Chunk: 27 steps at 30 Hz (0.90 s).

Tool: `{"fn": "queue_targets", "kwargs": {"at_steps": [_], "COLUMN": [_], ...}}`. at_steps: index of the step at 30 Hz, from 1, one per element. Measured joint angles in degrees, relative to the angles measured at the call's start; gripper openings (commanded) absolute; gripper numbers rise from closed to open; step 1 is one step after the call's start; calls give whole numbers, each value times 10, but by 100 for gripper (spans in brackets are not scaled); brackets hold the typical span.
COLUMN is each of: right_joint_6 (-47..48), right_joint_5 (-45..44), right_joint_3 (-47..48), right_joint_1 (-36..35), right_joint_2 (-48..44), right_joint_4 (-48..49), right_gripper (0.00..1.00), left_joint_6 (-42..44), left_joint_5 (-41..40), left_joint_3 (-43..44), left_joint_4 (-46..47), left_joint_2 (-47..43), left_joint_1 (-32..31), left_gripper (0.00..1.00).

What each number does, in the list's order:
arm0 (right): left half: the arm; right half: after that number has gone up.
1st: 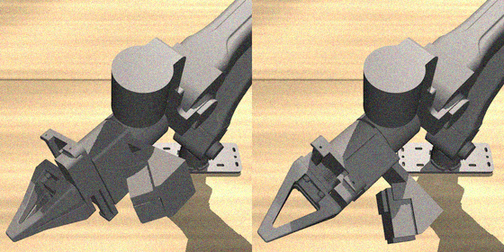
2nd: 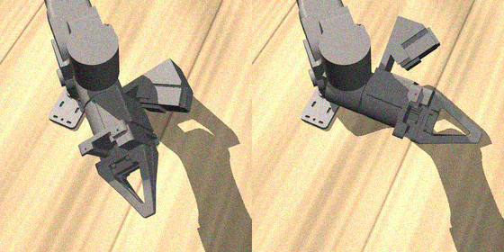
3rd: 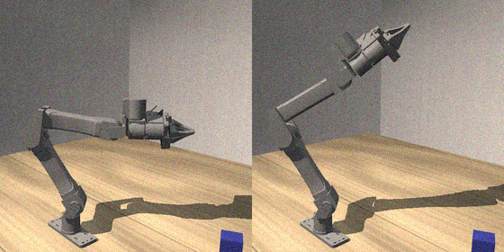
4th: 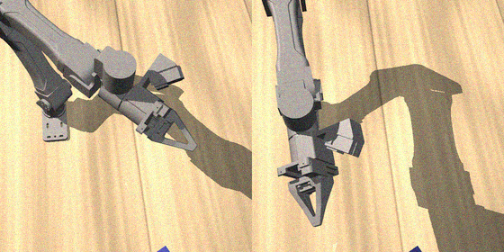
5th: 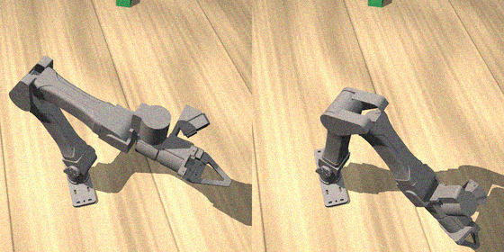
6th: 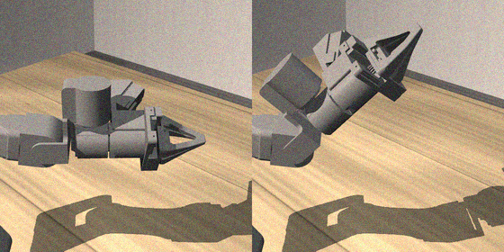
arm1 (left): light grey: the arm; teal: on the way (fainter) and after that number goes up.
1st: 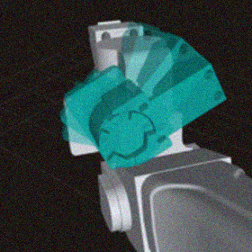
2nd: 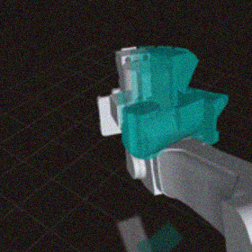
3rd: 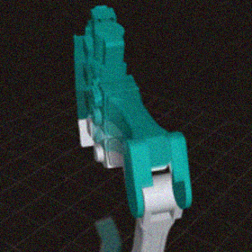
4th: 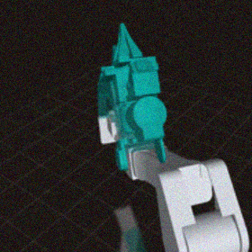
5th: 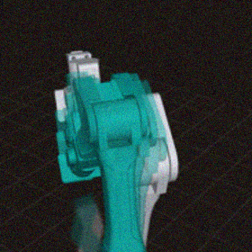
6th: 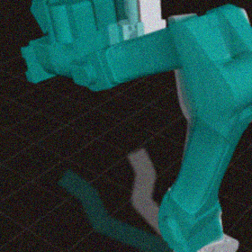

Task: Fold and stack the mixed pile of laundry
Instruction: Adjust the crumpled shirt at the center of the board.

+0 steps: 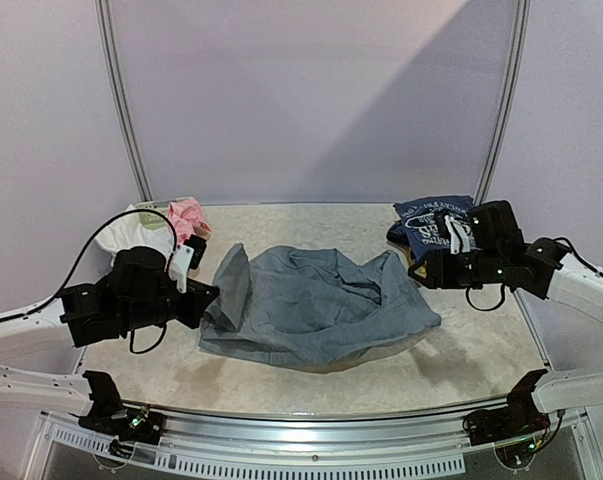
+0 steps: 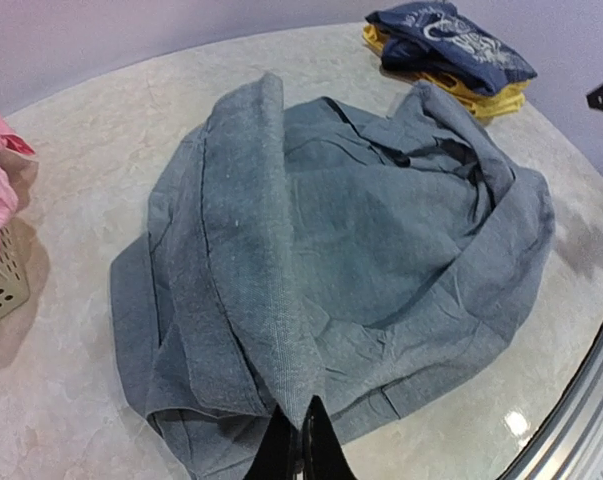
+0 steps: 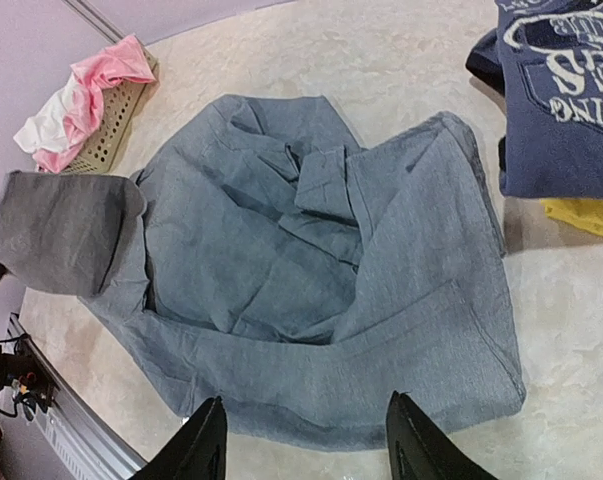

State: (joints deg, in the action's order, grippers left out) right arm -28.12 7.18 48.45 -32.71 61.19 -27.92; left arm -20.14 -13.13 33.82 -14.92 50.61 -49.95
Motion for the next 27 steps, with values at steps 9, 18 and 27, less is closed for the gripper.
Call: {"fn": "queue_targets", "kwargs": {"at_steps": [9,18,27], "right_joint_6": [40,66,82], "right_joint_5": [7,-6,-33], "right_joint_3": [17,16,4], "right_joint_1": [-4,-4,-4], "right_joint_2": [77,87,87], "right_joint_4": [62,120,138], "right_gripper": [62,64,64], "left_joint_6": [8,43,133], "left_joint_5": [39,188,309], "left_joint_3": [10,56,249], "left_joint_4": [-43,-23,-35], "left_joint_2": [72,188,424], "left_joint_1": [-84,-120,-209], "left_gripper": [7,8,11]}}
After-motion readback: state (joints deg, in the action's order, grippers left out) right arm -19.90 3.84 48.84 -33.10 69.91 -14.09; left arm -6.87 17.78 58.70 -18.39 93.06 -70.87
